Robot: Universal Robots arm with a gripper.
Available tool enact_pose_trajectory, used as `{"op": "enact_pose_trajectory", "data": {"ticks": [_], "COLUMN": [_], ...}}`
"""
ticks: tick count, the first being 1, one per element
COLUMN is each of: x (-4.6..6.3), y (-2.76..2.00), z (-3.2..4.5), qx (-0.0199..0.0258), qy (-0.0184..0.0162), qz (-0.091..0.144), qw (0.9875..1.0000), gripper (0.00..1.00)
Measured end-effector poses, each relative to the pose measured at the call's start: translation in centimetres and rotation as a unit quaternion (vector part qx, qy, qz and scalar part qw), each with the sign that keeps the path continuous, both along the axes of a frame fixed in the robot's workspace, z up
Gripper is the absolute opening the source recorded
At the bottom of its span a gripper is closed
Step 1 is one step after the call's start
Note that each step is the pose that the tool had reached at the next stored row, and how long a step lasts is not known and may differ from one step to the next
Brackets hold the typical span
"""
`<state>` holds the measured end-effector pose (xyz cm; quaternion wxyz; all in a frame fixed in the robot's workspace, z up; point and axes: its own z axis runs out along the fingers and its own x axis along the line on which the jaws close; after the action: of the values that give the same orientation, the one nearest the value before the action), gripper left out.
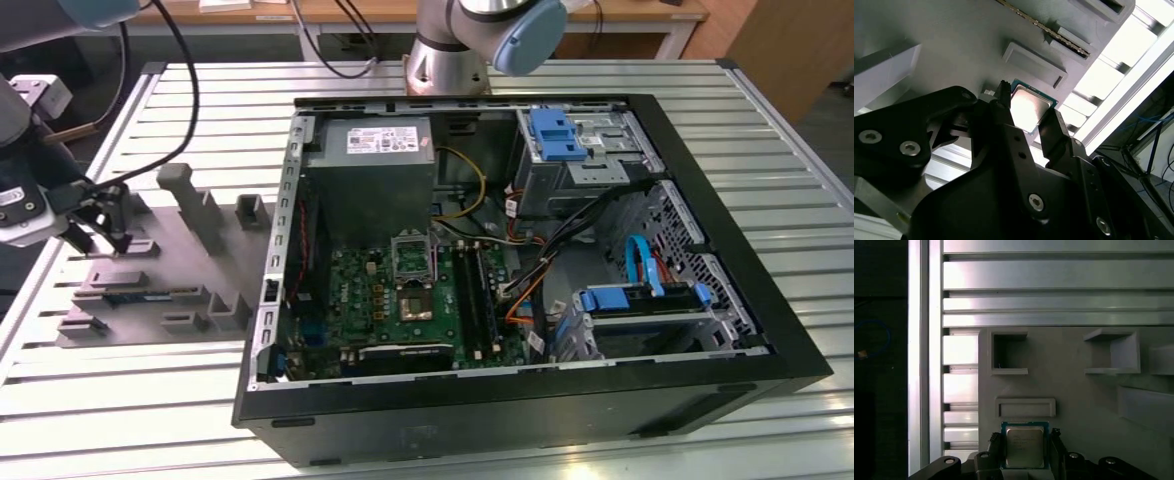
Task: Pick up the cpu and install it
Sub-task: 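Pick up the cpu and move it towards the insertion slot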
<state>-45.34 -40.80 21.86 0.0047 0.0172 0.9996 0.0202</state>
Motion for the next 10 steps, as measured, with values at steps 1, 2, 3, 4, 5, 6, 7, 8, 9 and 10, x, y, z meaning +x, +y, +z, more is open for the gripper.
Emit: {"op": "enact_pose_trajectory", "data": {"ticks": [1,2,3,4,5,6,7,8,9,10], "x": [0.0,0.0,0.0,0.0,0.0,0.0,0.0,0.0,0.0,0.0], "y": [0.0,0.0,0.0,0.0,0.0,0.0,0.0,0.0,0.0,0.0], "z": [0.08,0.17,0.25,0.32,0.4,0.47,0.55,0.63,0.7,0.77], "qx": [0.0,0.0,0.0,0.0,0.0,0.0,0.0,0.0,0.0,0.0], "qy": [0.0,0.0,0.0,0.0,0.0,0.0,0.0,0.0,0.0,0.0], "qz": [0.0,0.0,0.0,0.0,0.0,0.0,0.0,0.0,0.0,0.0], "qw": [1.0,1.0,1.0,1.0,1.0,1.0,1.0,1.0,1.0,1.0], "gripper": [0.47,0.47,0.47,0.47,0.47,0.47,0.47,0.47,0.47,0.47]}}
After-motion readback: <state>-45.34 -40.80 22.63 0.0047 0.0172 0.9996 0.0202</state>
